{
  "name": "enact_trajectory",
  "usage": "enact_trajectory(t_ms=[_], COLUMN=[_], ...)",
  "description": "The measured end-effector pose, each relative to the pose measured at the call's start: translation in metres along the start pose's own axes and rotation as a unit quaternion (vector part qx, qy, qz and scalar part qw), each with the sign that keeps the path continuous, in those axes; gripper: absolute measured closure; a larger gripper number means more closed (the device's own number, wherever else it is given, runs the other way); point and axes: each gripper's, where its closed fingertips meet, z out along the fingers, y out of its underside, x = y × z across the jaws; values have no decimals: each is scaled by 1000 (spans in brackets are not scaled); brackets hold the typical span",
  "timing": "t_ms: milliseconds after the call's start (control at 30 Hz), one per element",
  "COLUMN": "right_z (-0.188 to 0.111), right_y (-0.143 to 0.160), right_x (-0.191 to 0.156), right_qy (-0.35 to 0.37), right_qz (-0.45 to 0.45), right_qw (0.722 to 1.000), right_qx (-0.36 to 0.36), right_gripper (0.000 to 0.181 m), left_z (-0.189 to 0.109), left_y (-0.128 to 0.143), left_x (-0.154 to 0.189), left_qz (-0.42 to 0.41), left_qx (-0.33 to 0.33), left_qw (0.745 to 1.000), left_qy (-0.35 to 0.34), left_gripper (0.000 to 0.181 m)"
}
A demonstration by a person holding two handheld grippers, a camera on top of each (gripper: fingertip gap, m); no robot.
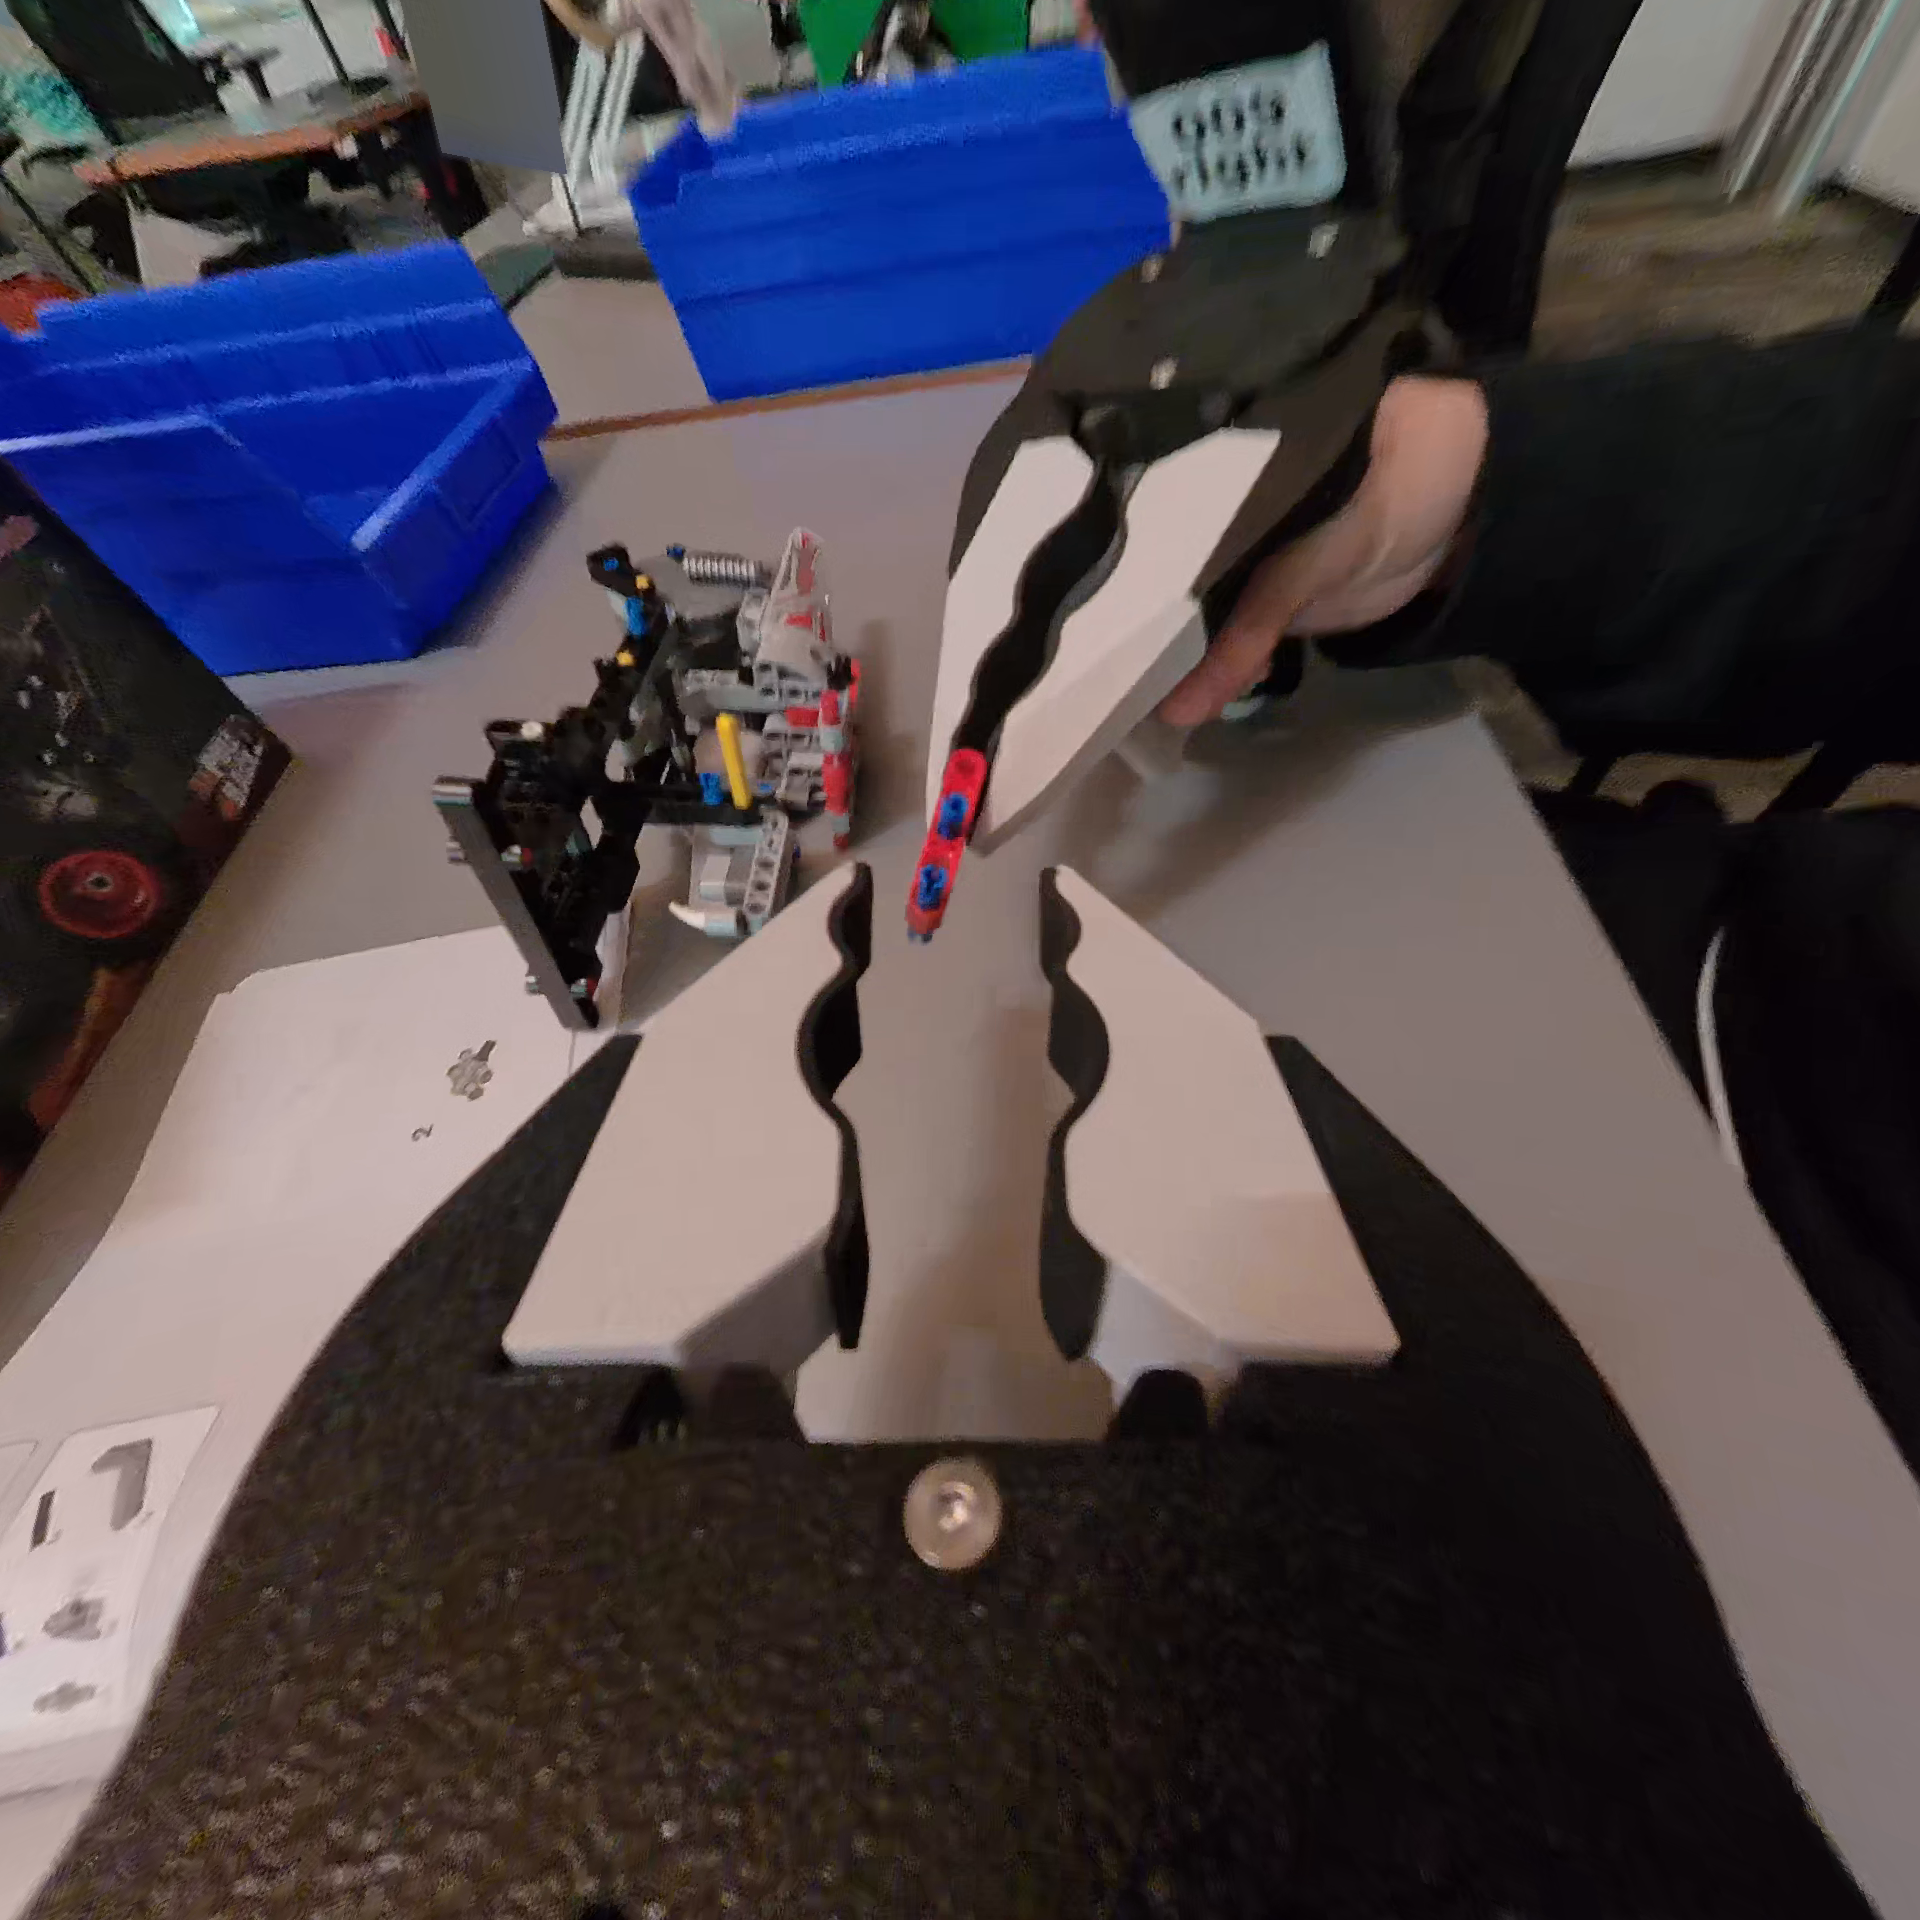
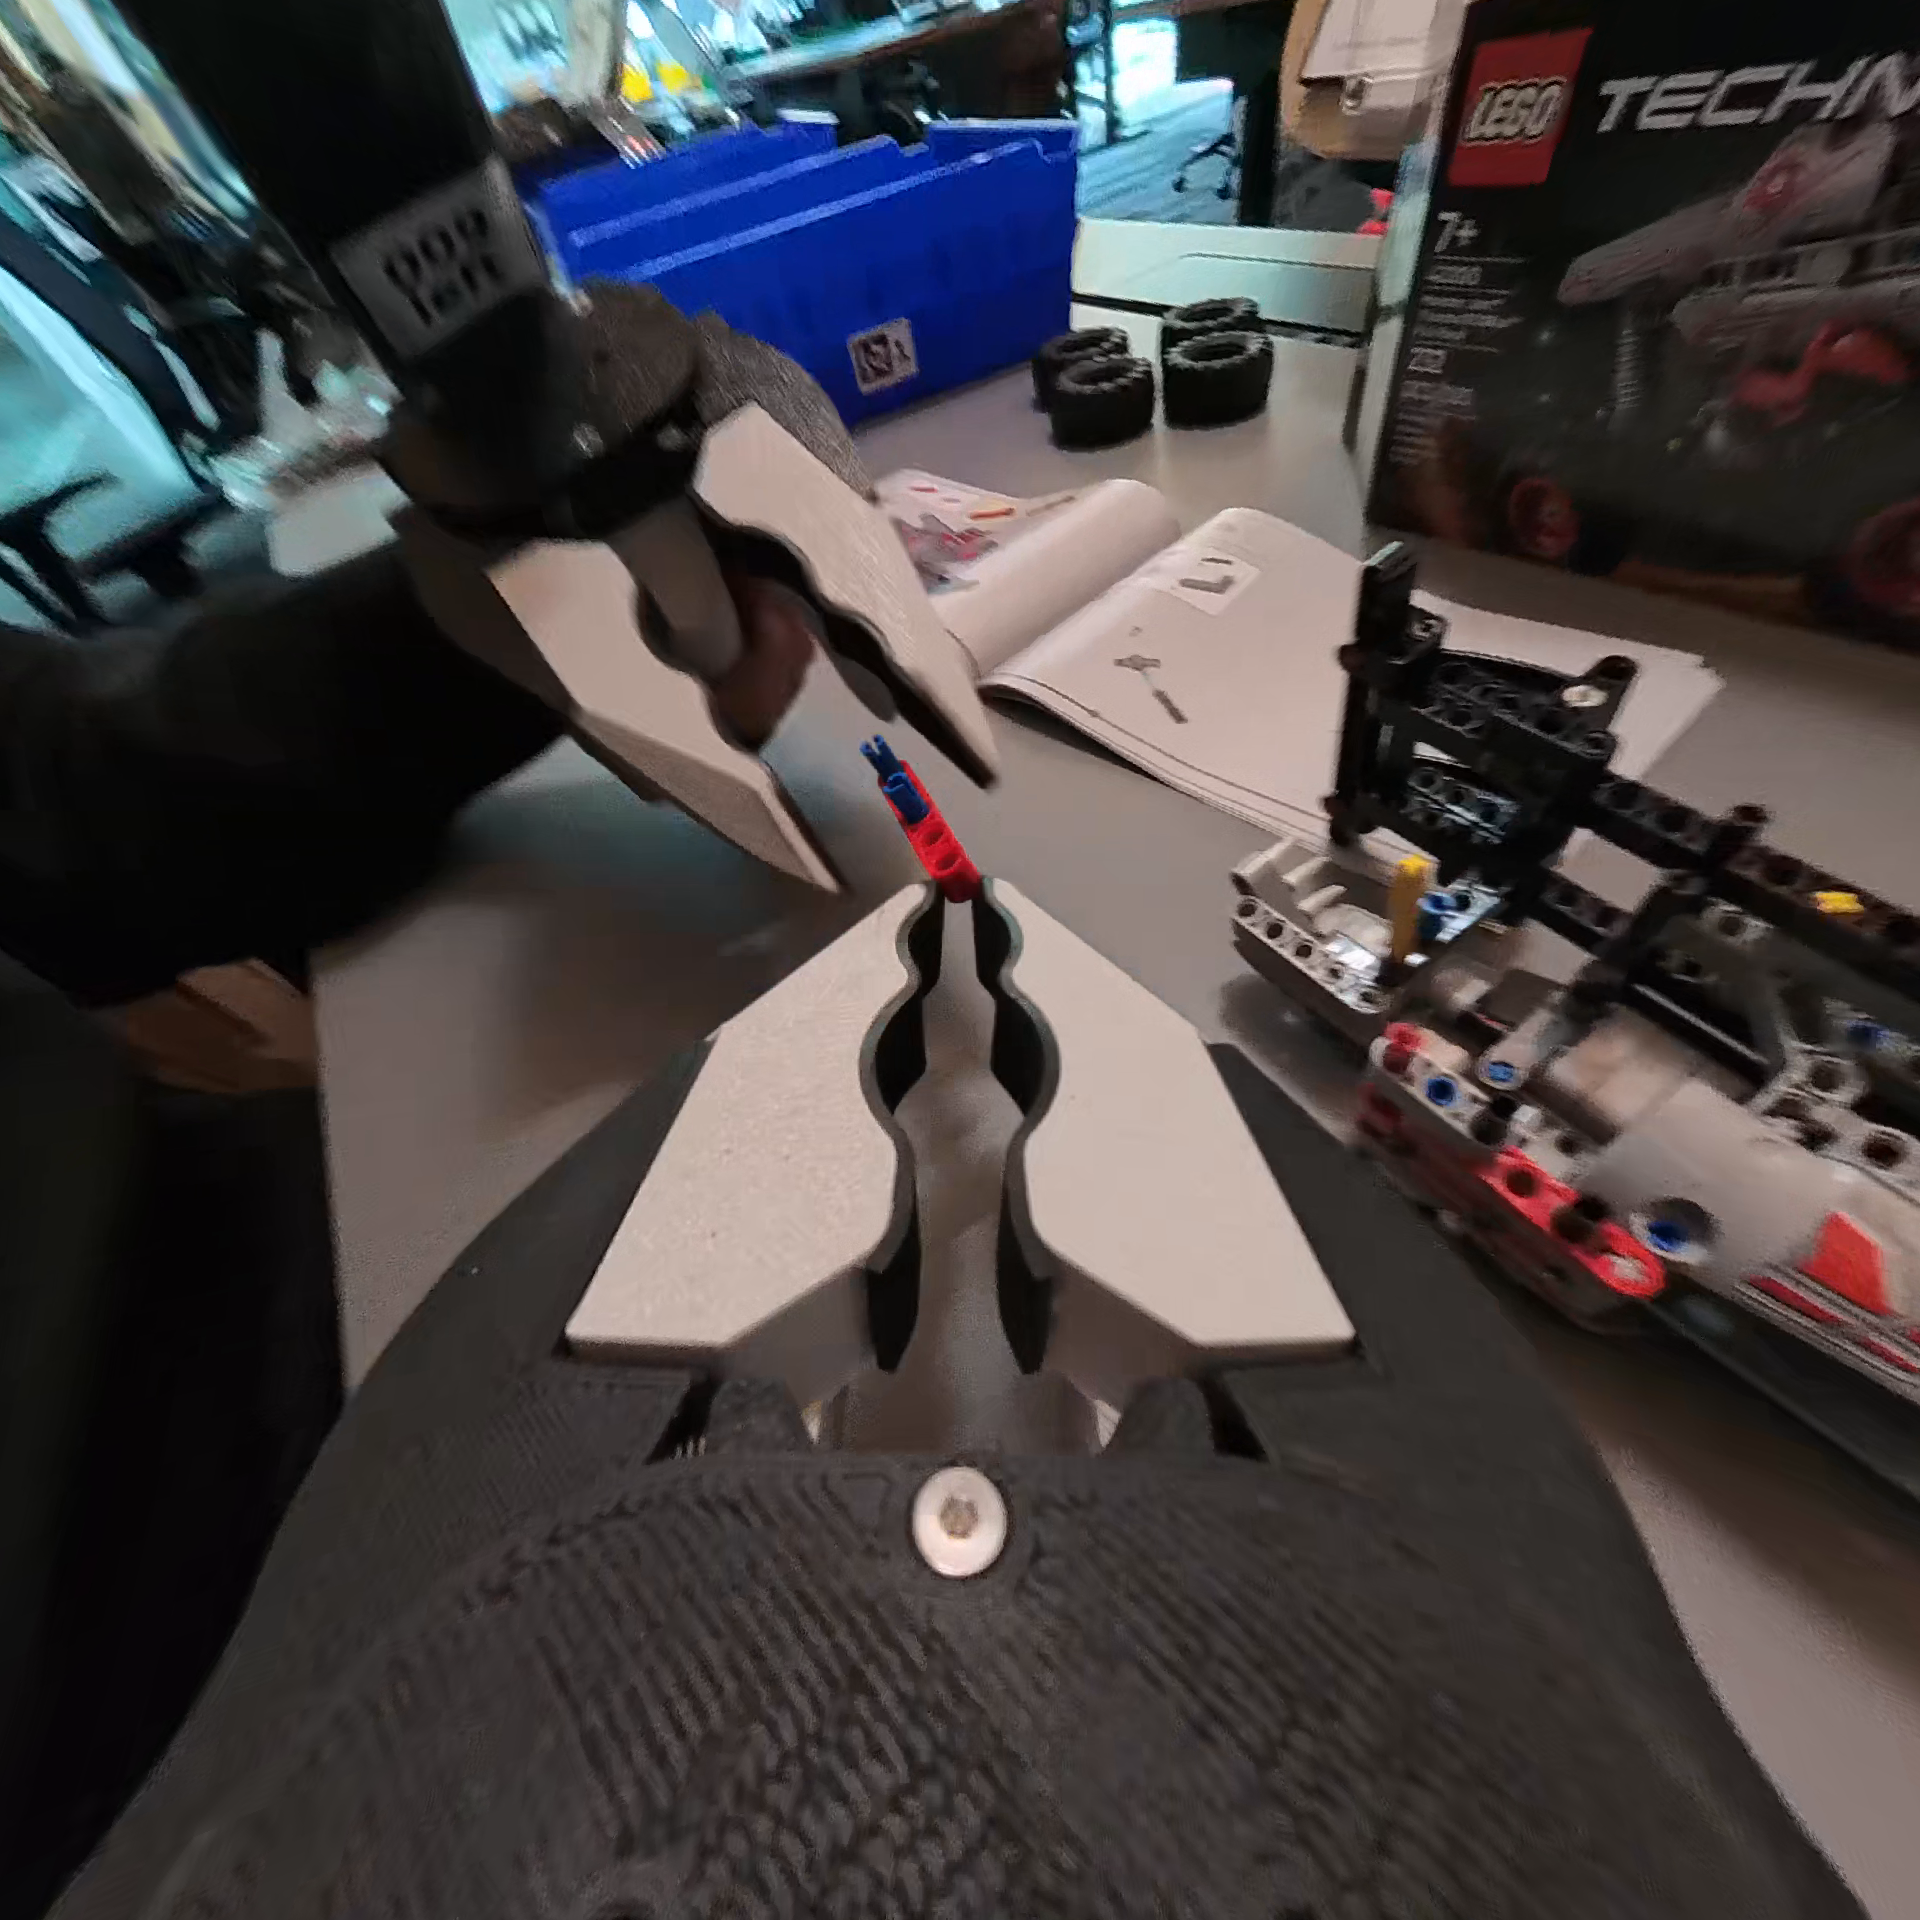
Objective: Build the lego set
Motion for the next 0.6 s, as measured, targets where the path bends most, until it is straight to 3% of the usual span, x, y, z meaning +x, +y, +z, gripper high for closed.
enact_trajectory(t_ms=[67,200,400,600], right_z=[-4,-4,-7,-10], right_y=[1,9,-1,-1], right_x=[2,2,-4,-4], right_qy=[10,15,-15,-41], right_qz=[-31,-58,-28,-5], right_qw=[999,998,999,999], right_qx=[-3,-30,8,9], right_gripper=[177,176,177,177], left_z=[-3,5,11,14], left_y=[-8,0,-2,-1], left_x=[0,4,5,6], left_qz=[2,42,71,48], left_qx=[18,-28,-25,-22], left_qw=[1000,999,997,998], left_qy=[5,16,12,35], left_gripper=[160,160,176,176])
